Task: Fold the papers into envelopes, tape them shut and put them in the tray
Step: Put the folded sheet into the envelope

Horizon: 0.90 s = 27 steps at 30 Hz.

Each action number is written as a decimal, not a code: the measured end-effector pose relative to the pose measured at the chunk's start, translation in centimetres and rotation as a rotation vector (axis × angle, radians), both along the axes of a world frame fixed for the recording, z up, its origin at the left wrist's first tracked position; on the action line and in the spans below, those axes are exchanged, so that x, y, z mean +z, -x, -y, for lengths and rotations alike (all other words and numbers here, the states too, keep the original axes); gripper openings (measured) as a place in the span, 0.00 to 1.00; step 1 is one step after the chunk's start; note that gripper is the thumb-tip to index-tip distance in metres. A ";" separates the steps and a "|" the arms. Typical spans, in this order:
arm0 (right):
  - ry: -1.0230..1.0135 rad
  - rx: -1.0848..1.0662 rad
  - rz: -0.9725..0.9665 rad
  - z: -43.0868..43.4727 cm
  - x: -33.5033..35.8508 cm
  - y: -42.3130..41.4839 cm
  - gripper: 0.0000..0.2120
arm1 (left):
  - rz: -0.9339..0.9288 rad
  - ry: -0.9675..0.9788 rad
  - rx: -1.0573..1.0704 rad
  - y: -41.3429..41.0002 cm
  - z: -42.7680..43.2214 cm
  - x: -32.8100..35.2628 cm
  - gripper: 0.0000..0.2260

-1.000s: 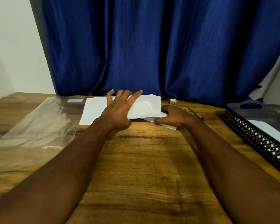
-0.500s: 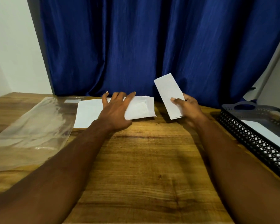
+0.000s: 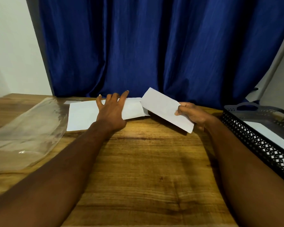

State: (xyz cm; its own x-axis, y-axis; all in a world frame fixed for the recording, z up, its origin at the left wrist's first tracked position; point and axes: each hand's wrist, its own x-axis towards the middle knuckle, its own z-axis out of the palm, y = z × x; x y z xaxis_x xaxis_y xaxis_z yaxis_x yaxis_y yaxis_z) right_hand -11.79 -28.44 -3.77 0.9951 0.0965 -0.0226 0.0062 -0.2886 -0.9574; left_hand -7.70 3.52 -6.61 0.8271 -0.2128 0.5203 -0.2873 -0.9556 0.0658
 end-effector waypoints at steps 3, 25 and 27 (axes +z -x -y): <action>0.094 0.008 -0.011 0.1 -0.2 -0.2 0.08 | 0.001 0.005 0.003 -0.1 -0.1 0.0 0.56; 0.418 0.109 0.002 -0.5 1.4 -0.1 0.22 | -0.059 -0.068 -0.249 0.0 -0.1 0.4 0.54; 0.428 0.077 0.090 -1.6 1.6 0.3 0.21 | -0.067 -0.080 -0.264 0.1 0.4 0.5 0.53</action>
